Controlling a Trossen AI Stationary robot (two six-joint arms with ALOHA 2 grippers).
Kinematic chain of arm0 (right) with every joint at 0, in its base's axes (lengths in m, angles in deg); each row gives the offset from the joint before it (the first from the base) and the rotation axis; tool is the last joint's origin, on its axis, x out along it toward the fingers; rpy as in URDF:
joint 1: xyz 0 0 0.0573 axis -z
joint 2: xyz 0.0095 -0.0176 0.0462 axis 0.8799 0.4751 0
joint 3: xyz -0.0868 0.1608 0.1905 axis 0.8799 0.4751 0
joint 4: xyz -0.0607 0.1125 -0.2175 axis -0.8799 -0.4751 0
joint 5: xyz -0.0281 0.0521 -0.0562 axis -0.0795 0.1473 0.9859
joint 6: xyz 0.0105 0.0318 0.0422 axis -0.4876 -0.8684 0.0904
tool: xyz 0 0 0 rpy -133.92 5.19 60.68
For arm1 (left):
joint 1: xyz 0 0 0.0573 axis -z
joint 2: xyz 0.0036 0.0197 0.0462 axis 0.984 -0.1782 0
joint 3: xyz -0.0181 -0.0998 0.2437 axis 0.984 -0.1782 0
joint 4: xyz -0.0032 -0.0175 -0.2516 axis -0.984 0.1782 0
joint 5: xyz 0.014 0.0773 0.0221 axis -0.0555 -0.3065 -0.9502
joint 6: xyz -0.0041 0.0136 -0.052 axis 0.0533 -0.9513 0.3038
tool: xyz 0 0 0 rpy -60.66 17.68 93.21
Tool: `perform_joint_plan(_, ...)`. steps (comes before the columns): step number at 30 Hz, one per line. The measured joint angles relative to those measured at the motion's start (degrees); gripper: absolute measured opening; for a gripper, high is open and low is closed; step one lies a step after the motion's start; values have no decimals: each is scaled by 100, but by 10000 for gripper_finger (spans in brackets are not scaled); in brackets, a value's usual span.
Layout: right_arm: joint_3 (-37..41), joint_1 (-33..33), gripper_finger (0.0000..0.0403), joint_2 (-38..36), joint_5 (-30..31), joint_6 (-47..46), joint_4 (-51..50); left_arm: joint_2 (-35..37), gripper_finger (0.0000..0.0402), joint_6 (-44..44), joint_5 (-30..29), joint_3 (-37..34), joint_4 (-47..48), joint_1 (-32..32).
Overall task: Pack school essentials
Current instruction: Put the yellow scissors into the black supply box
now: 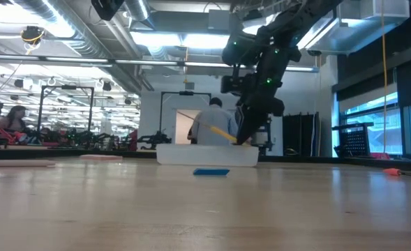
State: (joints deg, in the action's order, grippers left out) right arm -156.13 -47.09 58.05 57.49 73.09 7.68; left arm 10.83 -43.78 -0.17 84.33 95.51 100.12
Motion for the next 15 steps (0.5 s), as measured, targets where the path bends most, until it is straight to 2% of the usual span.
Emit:
perform_joint_plan(2, 0, 63, 33, 13, -157, 60, 42, 0, 0, 0, 0, 0, 2, 0)
perform_joint_plan(15, -2, 251, 33, 24, -178, -54, 32, -2, 0, 0, 0, 0, 0, 0)
